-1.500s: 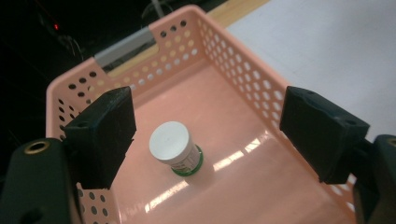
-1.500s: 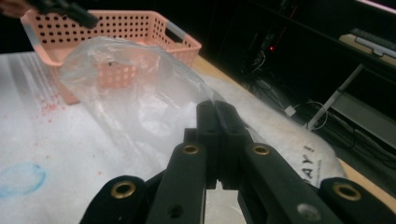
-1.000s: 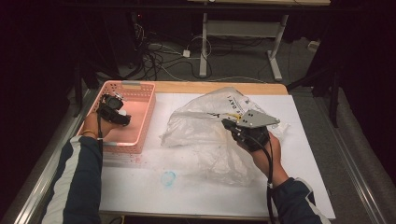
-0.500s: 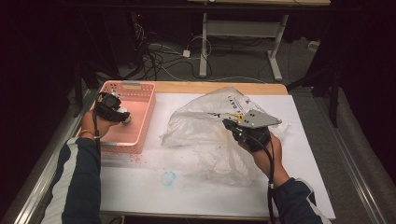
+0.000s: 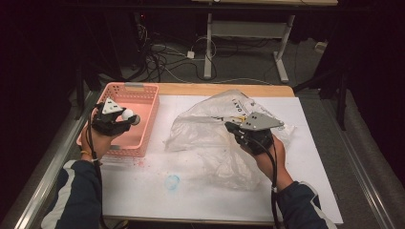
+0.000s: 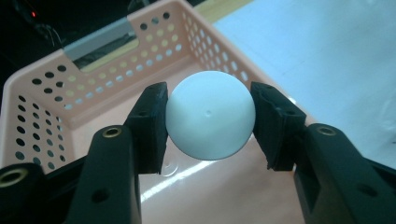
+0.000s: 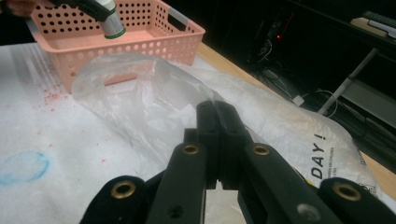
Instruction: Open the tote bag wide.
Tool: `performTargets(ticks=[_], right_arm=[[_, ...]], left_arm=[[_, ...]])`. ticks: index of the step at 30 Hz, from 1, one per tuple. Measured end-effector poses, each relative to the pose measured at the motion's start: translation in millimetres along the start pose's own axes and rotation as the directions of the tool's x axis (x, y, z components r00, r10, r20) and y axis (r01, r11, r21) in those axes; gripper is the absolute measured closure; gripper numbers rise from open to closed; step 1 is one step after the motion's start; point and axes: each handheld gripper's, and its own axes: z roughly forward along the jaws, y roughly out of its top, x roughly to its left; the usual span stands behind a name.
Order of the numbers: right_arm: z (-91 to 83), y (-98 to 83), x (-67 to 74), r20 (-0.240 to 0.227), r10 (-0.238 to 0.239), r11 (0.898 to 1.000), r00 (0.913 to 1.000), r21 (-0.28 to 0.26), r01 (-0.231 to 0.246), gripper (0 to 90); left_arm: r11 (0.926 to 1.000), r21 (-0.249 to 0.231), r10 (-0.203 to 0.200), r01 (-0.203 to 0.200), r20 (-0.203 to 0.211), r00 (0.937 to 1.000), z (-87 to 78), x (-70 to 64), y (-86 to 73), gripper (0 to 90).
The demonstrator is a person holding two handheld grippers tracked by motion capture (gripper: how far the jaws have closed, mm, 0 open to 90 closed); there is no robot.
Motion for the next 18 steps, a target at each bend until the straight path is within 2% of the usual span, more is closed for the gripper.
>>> performTargets(ticks=[4, 14, 15, 18], right_arm=[[0.8, 0.4, 0.6, -0.001, 0.002, 1.0, 1.0, -0.005, -0.002, 90.0], [4.0, 1.5, 3.6, 0.015, -0.009, 1.0, 0.9998, -0.006, 0.009, 90.0], [4.1, 1.1, 3.6, 0.017, -0.003, 1.0, 0.9999, -0.007, 0.003, 90.0], [4.8, 0.2, 3.6, 0.016, 0.009, 1.0, 0.9998, -0.004, -0.009, 90.0]], left_arm=[[0.9972, -0.073, 0.015, -0.014, 0.018, 0.9997, -14.1, -12.3, -4.8, 48.6], [0.988, -0.136, 0.079, -0.075, 0.03, 0.9964, -29.6, -38.6, -5.4, 48.6], [0.9834, -0.157, 0.097, -0.091, 0.028, 0.9949, -32.9, -41.2, -3.5, 48.6], [0.9747, -0.201, 0.109, -0.098, 0.044, 0.9931, -44.6, -48.8, 2.5, 48.6]])
